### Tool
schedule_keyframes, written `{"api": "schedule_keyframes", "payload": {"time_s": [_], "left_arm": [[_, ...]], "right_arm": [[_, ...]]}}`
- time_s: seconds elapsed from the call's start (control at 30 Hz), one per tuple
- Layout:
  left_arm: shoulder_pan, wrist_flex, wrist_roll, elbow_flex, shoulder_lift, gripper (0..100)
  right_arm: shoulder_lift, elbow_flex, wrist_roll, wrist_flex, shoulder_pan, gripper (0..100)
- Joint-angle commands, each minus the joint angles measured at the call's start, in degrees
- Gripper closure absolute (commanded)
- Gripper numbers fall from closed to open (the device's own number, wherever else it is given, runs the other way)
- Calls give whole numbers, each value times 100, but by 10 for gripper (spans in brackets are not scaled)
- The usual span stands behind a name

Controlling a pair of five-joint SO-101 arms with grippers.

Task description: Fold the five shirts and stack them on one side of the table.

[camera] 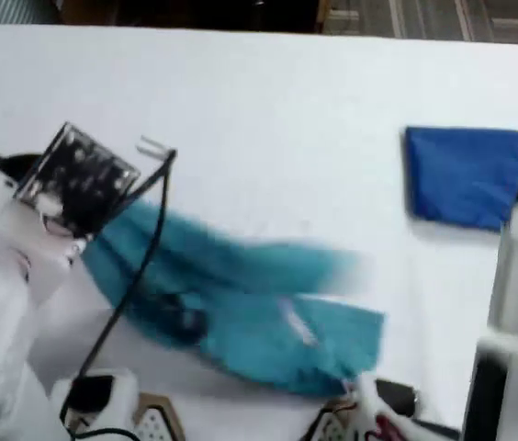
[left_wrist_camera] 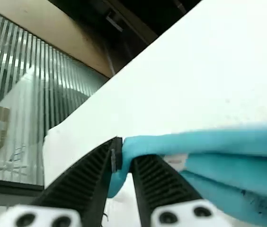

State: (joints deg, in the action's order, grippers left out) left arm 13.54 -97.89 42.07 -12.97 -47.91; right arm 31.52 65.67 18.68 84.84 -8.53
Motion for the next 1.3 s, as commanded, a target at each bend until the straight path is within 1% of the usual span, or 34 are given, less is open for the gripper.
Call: {"api": "schedule_keyframes", "payload": {"time_s": [0.0,0.13,0.23,0.3,0.4,0.5,0.6,0.7,0.8,0.93,1.0,1.17,1.27], "left_arm": [[158,132,18,-66,-360,974],[141,176,26,198,-545,974],[176,176,35,620,-563,974],[176,176,202,980,-571,974],[290,176,404,1402,-571,974],[791,176,677,1727,-571,974],[1530,176,1160,2132,-571,974],[2295,369,1538,2580,-571,974],[3086,712,1802,2967,-571,974],[3938,1196,2145,3389,-571,974],[4246,1433,2303,3582,-571,974],[4774,1934,2611,3987,-571,974],[5073,2215,2673,4066,-571,974]], "right_arm": [[136,-26,35,127,-31,978],[-48,-730,-26,611,84,978],[-321,-1916,-580,1138,514,978],[-620,-3024,-941,1165,831,974],[-1288,-4563,-1037,963,1657,971],[-2114,-5512,-1073,593,2510,916],[-2835,-5653,-1073,268,3292,859],[-3275,-5582,-1125,-224,3864,851],[-3582,-5600,-1574,-708,4259,854],[-4048,-5582,-2101,-1305,4690,854],[-4347,-5591,-2251,-1552,4927,854],[-5042,-5556,-2242,-1798,5437,854],[-5305,-5556,-2242,-1886,5631,854]]}}
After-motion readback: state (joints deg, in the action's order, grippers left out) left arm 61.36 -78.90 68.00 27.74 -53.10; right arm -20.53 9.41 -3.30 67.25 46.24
